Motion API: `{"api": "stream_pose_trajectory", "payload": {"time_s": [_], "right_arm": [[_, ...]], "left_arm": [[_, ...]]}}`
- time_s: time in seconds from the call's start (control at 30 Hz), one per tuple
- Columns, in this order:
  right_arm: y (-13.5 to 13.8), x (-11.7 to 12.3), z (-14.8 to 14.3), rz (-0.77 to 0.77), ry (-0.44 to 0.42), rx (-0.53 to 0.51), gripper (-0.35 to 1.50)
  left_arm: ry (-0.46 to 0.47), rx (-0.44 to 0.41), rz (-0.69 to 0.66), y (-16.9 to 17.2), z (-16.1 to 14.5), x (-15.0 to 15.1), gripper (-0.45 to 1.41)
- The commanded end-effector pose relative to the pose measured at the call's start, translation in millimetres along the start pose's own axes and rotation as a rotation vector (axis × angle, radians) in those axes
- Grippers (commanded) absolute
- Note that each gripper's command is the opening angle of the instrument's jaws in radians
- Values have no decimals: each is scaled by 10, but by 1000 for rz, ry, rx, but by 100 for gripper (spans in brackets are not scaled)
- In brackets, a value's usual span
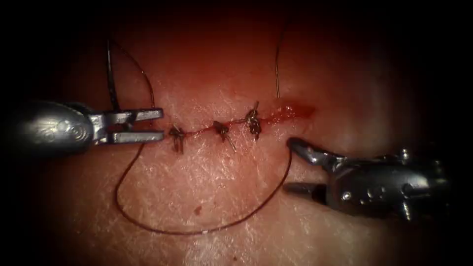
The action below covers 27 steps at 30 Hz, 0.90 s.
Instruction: Wound Closure
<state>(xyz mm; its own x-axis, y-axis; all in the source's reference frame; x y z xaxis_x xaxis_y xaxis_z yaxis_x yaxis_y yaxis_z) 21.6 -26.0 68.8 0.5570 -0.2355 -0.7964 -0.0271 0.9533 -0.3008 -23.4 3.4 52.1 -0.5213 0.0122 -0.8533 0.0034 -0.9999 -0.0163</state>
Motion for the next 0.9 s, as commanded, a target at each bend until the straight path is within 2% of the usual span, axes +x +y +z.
{"api": "stream_pose_trajectory", "payload": {"time_s": [0.03, 0.13, 0.17, 0.2, 0.23, 0.57, 0.9], "right_arm": [[-6, 4, 11, 4, 7, -2, 123], [-7, 7, 14, 3, 4, 17, 83], [-8, 8, 14, 2, 10, 31, 56], [-10, 8, 12, -1, 18, 60, -11], [-10, 9, 11, -3, 15, 86, -35], [-22, 12, -2, -16, -1, 135, -35], [-38, 37, -14, -25, 22, 164, -35]], "left_arm": [[1, 1, -6, 2, 9, -4, -45], [0, -2, -5, 3, 11, -4, -45], [0, -2, -5, 3, 11, -4, -45], [0, -2, -5, 3, 11, -4, -45], [-2, -4, -5, 3, 11, -4, -45], [-2, -4, -4, 3, 10, -4, -45], [-4, -7, -4, 3, 10, -4, -45]]}}
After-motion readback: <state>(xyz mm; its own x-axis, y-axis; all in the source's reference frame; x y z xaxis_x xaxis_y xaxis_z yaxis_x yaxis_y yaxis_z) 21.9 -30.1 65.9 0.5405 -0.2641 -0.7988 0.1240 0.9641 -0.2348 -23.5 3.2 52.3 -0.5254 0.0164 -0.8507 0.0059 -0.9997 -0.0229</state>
